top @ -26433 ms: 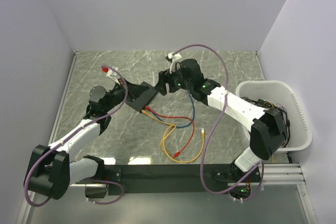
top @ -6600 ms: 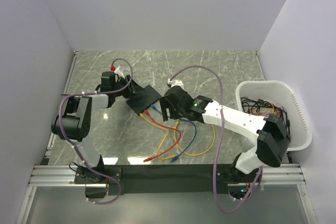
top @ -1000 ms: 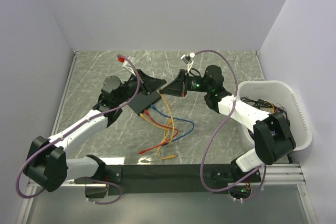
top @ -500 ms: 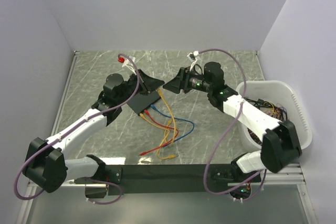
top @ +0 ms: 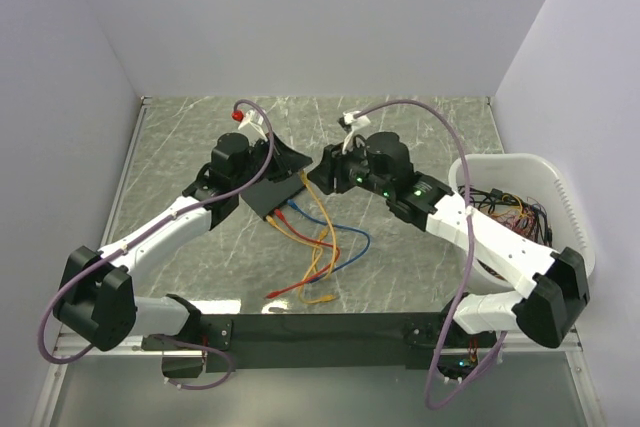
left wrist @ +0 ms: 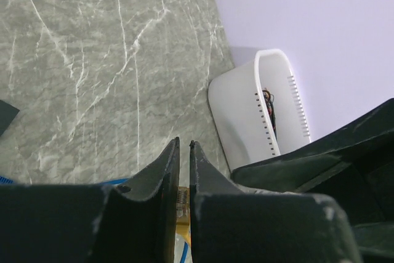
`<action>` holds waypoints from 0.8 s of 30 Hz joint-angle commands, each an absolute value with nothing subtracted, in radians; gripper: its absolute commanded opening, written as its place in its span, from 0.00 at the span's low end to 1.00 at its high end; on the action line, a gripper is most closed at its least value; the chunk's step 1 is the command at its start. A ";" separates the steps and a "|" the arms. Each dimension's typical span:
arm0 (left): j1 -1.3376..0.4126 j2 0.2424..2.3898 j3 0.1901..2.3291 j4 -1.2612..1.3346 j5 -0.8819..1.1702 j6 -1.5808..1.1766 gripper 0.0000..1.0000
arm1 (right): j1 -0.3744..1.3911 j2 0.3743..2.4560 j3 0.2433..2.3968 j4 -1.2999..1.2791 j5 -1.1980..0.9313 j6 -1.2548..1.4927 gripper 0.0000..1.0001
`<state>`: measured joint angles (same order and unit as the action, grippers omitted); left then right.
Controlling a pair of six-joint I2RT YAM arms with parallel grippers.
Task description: Insert the plug into the switch port
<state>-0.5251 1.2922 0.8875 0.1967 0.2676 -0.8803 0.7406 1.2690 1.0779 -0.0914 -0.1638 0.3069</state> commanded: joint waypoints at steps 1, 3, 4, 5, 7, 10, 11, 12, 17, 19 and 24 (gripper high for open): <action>-0.528 1.284 0.939 0.201 0.255 -0.879 0.01 | 0.775 1.307 1.158 -0.124 -0.078 0.258 0.53; -0.528 1.282 0.940 0.196 0.252 -0.877 0.01 | 0.787 1.331 1.178 -0.133 -0.066 0.253 0.53; -0.528 1.284 0.939 0.195 0.250 -0.877 0.01 | 0.791 1.339 1.184 -0.136 -0.063 0.253 0.53; -0.528 1.284 0.939 0.195 0.250 -0.876 0.01 | 0.793 1.351 1.189 -0.138 -0.060 0.249 0.53; -0.528 1.282 0.936 0.193 0.249 -0.876 0.01 | 0.802 1.364 1.203 -0.141 -0.054 0.249 0.53; -0.528 1.282 0.933 0.198 0.252 -0.877 0.00 | 0.808 1.382 1.218 -0.149 -0.046 0.247 0.52; -0.528 1.282 0.931 0.198 0.253 -0.877 0.01 | 0.811 1.387 1.219 -0.149 -0.043 0.247 0.52; -0.528 1.282 0.930 0.198 0.252 -0.877 0.00 | 0.813 1.388 1.221 -0.150 -0.041 0.248 0.51; -0.529 1.284 0.931 0.202 0.253 -0.879 0.00 | 0.819 1.405 1.236 -0.159 -0.032 0.242 0.46; -0.528 1.281 0.933 0.201 0.253 -0.877 0.01 | 0.821 1.411 1.242 -0.164 -0.031 0.244 0.43; -0.528 1.282 0.928 0.201 0.250 -0.880 0.01 | 0.824 1.419 1.246 -0.164 -0.028 0.244 0.38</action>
